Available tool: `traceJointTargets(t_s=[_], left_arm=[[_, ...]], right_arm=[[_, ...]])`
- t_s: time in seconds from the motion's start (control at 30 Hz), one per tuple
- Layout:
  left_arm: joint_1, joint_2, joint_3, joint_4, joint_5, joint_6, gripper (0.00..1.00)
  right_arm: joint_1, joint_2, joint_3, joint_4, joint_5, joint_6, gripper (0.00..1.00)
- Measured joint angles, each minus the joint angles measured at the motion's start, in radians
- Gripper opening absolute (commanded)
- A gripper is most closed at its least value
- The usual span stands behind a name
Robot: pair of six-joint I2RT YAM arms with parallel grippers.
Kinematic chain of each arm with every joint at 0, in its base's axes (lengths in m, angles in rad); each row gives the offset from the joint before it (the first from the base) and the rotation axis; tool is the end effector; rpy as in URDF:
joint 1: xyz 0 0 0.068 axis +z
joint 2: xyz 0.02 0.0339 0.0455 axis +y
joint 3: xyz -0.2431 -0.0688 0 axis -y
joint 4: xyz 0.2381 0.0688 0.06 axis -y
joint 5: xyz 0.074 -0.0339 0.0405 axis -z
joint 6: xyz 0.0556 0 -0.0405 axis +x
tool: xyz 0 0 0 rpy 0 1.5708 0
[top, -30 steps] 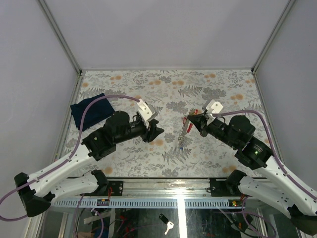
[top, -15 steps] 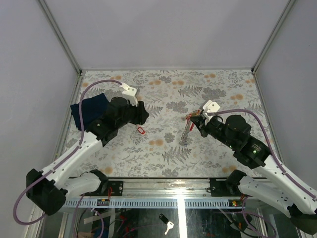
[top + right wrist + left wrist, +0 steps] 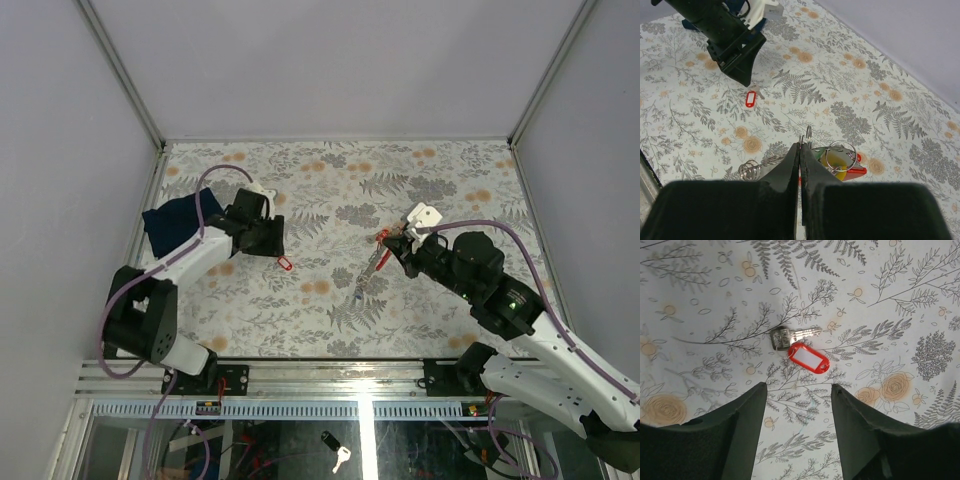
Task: Put the keys on the keyring
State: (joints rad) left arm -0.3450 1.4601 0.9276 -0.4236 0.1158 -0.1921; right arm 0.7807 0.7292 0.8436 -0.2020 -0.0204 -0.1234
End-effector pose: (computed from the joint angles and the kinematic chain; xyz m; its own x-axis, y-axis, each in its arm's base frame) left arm 0.2832 -0.1086 0.1804 -0.8308 0.0970 -0.5481 0.2445 0.9482 -0.2028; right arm 0.1395 0.1398 0.3509 0.0267 -0.1468 -0.9888 -0.7203 0.6831 -0.1208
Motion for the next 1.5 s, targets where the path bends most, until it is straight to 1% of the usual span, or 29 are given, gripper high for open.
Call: traceJointTargets(t_s=[0.17,0.3,0.43,0.67,0.87,1.17,1.27,1.33,1.4,1.5], left_arm=[[0.000,0.104,0.046,-0.002,0.036,0.032,0.49],[0.000,0.164,0.073,-0.003,0.036,0.057,0.43],[0.000,0.207,0.090,-0.002,0.034,0.077,0.41],[0.002,0.247,0.095,-0.002,0.021,0.111,0.39],[0.010,0.286,0.110,-0.002,0.019,0.134,0.32],[0.024,0.314,0.129,0.001,0.050,0.156,0.24],[0.027,0.316,0.129,0.001,0.061,0.162,0.17],[0.028,0.320,0.131,0.002,0.068,0.168,0.07],[0.029,0.323,0.137,0.005,0.080,0.171,0.01],[0.032,0.328,0.140,0.006,0.098,0.178,0.00]], right_arm=[[0.000,-0.001,-0.011,0.000,-0.002,0.000,0.00],[0.000,-0.003,-0.018,0.000,-0.007,0.003,0.00],[0.000,-0.008,-0.019,0.001,-0.007,0.008,0.00],[0.000,-0.017,-0.024,0.001,-0.010,0.014,0.00],[0.000,-0.022,-0.036,0.004,-0.023,0.022,0.00],[0.000,-0.027,-0.042,0.004,-0.026,0.027,0.00],[0.000,-0.027,-0.042,0.004,-0.026,0.027,0.00],[0.000,-0.027,-0.042,0.004,-0.026,0.027,0.00],[0.000,-0.029,-0.044,0.004,-0.026,0.027,0.00],[0.000,-0.035,-0.046,0.004,-0.026,0.027,0.00]])
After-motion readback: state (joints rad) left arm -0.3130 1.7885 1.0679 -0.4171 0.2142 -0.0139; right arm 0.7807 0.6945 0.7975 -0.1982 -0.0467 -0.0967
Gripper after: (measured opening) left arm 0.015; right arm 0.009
